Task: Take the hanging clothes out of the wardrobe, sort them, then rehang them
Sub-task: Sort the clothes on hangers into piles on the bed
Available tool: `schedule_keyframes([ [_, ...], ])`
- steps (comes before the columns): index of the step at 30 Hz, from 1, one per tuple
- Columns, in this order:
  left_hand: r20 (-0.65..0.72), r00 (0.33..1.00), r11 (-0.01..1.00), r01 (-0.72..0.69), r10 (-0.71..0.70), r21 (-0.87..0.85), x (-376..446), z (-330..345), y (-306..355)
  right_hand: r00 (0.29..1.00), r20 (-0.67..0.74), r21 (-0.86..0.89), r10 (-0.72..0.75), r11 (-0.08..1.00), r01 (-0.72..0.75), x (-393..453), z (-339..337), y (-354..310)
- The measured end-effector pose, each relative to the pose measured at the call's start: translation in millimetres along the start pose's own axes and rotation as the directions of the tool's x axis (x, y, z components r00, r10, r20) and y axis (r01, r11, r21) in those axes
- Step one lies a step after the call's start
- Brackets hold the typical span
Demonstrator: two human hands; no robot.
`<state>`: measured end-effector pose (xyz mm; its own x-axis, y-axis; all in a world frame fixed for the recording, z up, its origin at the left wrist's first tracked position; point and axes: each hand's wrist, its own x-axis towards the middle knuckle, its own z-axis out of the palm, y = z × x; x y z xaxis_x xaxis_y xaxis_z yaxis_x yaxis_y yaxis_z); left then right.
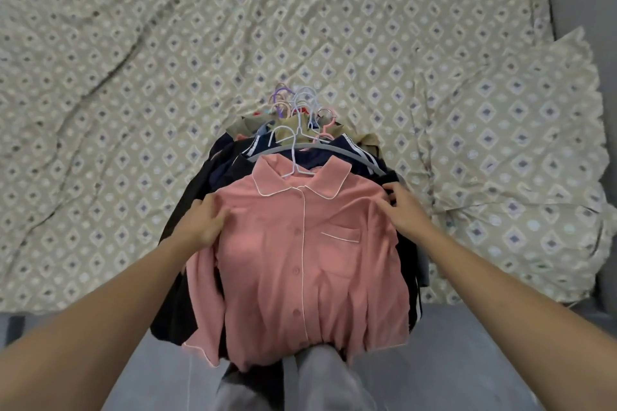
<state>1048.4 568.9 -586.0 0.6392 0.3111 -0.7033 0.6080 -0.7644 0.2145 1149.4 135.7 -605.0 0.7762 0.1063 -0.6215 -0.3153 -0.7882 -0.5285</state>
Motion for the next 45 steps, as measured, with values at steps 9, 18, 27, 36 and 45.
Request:
schedule_keyframes([
  [9,-0.095,0.992,0.995,-0.08,0.085,0.056,22.0,3.5,-1.6,0.991,-0.131,0.046,-0.018,0.999,0.024,22.1,6.8,-8.1],
  [18,-0.244,0.96,0.987,-0.156,0.139,-0.048,29.0,-0.7,19.9,0.952,-0.195,-0.256,-0.238,0.949,0.185,49.0,5.9,-73.1],
  [27,-0.202,0.965,0.953,-0.208,0.164,-0.221,25.5,0.4,10.9,0.994,0.038,0.035,-0.103,0.994,0.102,99.2,76.0,-187.9],
  [36,-0.169,0.982,0.931,-0.135,0.081,-0.339,36.4,-4.1,6.8,0.986,-0.121,0.075,-0.113,0.99,0.123,124.5,38.3,-174.2],
  [45,-0.171,0.976,0.961,-0.169,0.132,-0.22,45.0,-8.6,17.7,0.989,-0.058,-0.308,-0.136,0.945,0.112,48.8,12.1,-40.3],
])
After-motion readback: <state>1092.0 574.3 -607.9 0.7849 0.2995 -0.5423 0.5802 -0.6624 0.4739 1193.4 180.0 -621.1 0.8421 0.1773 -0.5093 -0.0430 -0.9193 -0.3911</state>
